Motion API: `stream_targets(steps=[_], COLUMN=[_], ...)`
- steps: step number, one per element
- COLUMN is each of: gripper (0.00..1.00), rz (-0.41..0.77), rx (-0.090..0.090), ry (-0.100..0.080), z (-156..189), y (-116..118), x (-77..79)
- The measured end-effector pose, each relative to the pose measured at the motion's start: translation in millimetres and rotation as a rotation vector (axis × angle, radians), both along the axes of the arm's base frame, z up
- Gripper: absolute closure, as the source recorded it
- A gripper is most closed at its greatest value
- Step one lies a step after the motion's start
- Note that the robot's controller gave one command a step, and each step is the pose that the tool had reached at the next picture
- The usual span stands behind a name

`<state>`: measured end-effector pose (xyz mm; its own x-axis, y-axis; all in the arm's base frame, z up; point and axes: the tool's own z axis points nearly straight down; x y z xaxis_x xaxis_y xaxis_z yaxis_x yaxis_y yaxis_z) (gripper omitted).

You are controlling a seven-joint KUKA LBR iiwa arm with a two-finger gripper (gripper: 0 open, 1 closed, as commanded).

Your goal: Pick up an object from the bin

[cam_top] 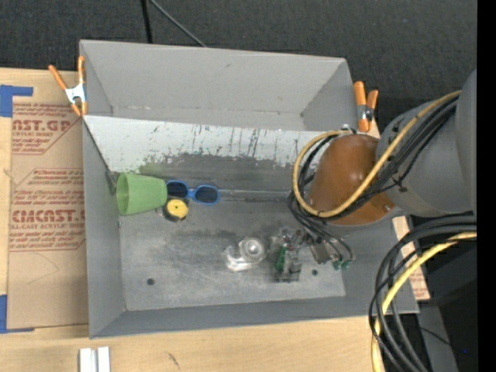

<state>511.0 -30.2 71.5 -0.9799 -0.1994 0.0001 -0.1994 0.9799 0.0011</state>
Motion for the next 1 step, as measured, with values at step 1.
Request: stream_targets(steps=[1], gripper=[1.00], rz=[-0.003], rx=[-0.001], ry=[-0.011], z=[128.4], y=[8.0], x=[17.1])
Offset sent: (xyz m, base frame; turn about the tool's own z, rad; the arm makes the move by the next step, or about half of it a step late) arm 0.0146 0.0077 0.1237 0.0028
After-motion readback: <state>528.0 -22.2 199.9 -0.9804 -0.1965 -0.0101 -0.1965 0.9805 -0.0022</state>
